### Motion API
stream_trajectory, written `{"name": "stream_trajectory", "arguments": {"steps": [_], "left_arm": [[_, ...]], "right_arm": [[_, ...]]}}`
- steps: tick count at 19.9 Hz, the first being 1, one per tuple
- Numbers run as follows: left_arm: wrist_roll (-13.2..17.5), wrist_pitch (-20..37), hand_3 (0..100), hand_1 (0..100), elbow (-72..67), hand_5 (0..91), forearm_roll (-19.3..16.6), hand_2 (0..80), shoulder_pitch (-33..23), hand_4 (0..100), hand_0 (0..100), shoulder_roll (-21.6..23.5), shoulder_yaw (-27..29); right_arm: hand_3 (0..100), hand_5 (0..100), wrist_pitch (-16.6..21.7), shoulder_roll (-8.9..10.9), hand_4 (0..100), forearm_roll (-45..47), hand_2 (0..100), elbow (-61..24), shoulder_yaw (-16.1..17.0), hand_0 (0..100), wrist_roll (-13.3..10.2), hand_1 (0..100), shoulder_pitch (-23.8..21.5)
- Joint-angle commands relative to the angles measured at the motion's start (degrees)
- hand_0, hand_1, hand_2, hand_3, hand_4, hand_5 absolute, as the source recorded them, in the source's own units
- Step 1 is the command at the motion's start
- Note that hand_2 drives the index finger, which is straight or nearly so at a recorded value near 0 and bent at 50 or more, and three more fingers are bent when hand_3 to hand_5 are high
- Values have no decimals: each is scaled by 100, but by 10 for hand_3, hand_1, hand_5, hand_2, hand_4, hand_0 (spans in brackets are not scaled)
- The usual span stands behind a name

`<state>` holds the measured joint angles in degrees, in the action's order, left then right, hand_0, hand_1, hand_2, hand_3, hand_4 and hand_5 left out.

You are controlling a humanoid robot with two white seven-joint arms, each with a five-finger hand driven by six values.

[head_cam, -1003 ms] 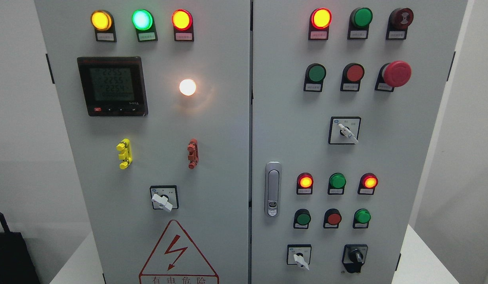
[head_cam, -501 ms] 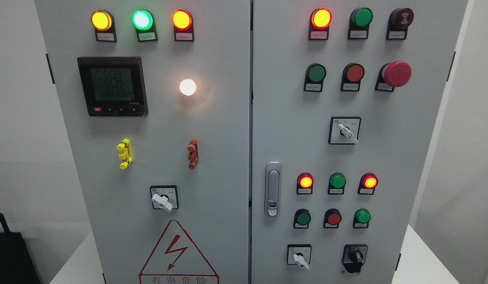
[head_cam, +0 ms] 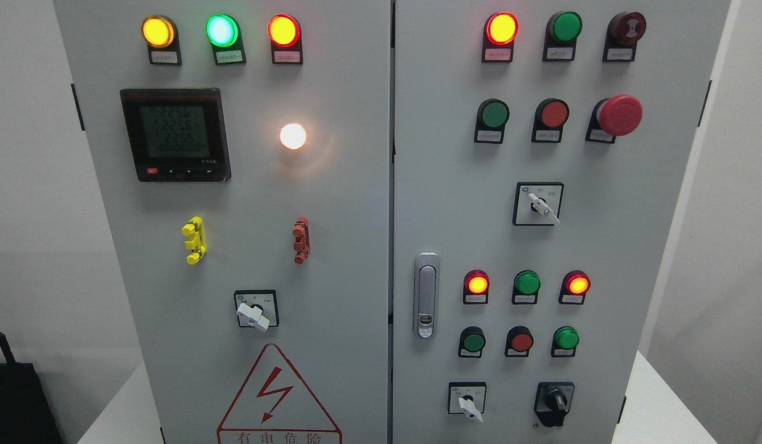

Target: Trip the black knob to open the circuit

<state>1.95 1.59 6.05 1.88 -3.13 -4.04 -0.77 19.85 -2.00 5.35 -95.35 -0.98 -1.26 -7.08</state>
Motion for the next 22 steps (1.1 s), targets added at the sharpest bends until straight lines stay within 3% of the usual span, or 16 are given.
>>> {"name": "stream_trajectory", "arguments": {"steps": [1, 22], "left_arm": [[-1, 8, 0, 389, 1, 0, 14, 0, 14, 0, 120, -9, 7], [-1, 8, 0, 389, 1, 0, 14, 0, 23, 0, 120, -9, 7]], "right_arm": [[908, 967, -16, 33, 939, 10, 0, -160, 62, 961, -23, 833, 137], [911, 963, -289, 77, 939, 19, 0, -46, 54, 972, -15, 841, 532]]}}
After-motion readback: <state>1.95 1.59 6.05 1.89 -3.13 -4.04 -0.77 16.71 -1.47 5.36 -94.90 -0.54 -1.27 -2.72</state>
